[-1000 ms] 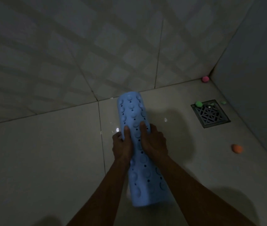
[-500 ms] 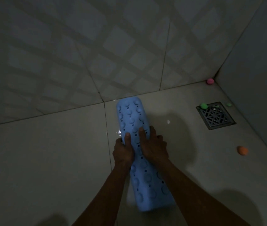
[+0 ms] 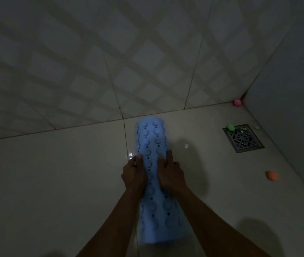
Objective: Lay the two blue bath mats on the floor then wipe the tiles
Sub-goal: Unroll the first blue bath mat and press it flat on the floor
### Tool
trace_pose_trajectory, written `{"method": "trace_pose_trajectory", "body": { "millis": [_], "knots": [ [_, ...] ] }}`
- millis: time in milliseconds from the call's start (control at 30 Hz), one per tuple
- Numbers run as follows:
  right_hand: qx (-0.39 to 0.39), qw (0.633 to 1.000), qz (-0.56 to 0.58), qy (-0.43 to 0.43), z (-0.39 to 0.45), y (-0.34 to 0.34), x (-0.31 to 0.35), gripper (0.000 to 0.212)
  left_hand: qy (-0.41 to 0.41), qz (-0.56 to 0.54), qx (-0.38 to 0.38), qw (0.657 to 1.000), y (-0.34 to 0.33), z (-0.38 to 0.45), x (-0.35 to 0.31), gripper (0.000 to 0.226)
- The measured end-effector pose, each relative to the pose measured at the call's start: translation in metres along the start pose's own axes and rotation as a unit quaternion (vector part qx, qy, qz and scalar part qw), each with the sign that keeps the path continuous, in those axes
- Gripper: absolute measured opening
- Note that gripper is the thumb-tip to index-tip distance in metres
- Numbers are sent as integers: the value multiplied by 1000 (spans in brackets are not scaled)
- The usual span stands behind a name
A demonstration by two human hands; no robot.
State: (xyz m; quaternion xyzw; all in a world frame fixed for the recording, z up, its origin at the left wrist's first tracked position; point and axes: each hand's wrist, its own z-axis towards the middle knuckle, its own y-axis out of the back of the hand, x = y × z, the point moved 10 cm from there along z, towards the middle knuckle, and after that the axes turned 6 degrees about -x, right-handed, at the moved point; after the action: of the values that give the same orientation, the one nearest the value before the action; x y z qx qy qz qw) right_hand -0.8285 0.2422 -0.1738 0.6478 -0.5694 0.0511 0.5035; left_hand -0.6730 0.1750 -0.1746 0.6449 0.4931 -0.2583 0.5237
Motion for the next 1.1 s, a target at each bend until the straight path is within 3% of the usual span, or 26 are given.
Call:
{"method": "trace_pose_trajectory", "body": {
  "millis": [200, 500, 667, 833, 933, 1033, 1100],
  "knots": [
    [-6, 1000, -14, 7, -2, -9, 3, 65, 9, -6, 31, 999, 7, 3, 6, 47],
    [-13, 999, -28, 24, -1, -13, 5, 64, 23, -22, 31, 999, 11, -7, 12, 22],
    [-13, 999, 0, 46, -4, -20, 12, 63, 13, 18, 45, 999, 16, -18, 8, 45],
    [-50, 991, 38, 114, -22, -17, 38, 54, -8, 28, 71, 997, 35, -33, 18, 53],
    [-76, 987, 24, 141, -35, -19, 48, 59, -3, 19, 86, 996, 56, -30, 32, 75],
    [-15, 996, -19, 87, -40, -47, 41, 69, 46, -9, 101, 994, 73, -24, 53, 96],
    [22, 996, -26, 85, -49, -67, 45, 69, 54, -19, 111, 992, 88, -27, 51, 81]
  ]
}}
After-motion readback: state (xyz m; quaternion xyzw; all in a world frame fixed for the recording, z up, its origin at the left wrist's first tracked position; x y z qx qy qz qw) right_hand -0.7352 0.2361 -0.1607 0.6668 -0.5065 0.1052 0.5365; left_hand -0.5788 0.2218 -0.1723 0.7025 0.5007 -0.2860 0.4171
